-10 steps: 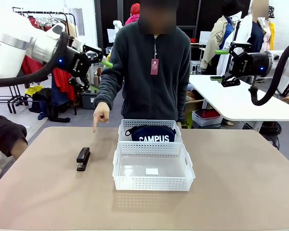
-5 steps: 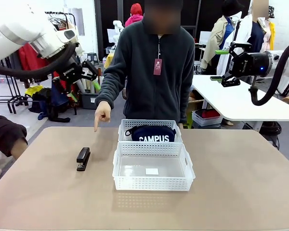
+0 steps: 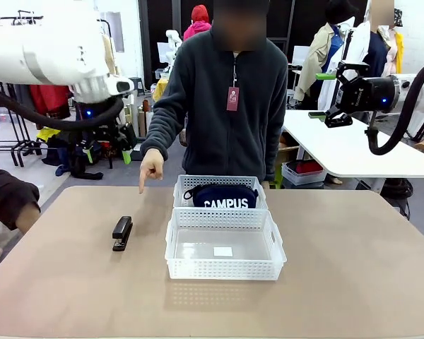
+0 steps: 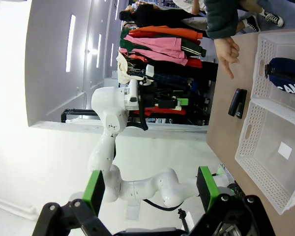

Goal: Distribute items into two baskets.
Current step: Pick up the Stapler that the person points to.

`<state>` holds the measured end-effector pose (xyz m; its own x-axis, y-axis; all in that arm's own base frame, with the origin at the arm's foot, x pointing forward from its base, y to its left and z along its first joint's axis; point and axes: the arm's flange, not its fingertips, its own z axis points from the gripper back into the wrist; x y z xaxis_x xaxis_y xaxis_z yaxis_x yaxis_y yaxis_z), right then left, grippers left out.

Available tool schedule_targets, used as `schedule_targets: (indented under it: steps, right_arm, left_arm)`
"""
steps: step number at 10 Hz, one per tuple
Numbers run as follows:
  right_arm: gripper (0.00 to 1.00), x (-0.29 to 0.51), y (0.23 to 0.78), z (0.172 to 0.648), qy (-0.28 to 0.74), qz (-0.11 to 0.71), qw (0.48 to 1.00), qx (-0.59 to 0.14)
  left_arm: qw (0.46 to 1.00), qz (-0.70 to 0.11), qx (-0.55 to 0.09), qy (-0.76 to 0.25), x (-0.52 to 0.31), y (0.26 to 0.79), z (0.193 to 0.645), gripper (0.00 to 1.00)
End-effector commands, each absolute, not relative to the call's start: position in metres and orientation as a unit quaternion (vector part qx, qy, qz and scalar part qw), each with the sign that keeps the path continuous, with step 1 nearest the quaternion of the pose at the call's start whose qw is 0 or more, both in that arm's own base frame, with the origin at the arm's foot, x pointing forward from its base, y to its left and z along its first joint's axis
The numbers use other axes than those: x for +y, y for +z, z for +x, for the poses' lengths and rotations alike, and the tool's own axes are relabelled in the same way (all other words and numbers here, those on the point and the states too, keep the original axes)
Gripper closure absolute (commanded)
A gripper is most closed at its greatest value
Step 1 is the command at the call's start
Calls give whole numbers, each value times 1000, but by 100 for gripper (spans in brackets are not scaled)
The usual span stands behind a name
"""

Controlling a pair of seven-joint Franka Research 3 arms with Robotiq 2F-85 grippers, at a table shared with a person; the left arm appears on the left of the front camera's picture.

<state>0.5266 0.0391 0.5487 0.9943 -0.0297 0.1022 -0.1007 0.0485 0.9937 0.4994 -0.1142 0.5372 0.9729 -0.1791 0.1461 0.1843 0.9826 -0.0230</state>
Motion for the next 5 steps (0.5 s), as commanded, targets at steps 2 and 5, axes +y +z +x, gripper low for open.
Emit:
schedule_targets:
  steps: [2, 5]
  right_arm:
    - [0, 39, 551, 526, 25, 690, 722, -48]
    - [0, 39, 551, 526, 25, 690, 722, -48]
  left_arm:
    - [990, -73, -94, -70, -116, 526, 503, 0]
    - [993, -15, -72, -94, -117, 527, 502, 0]
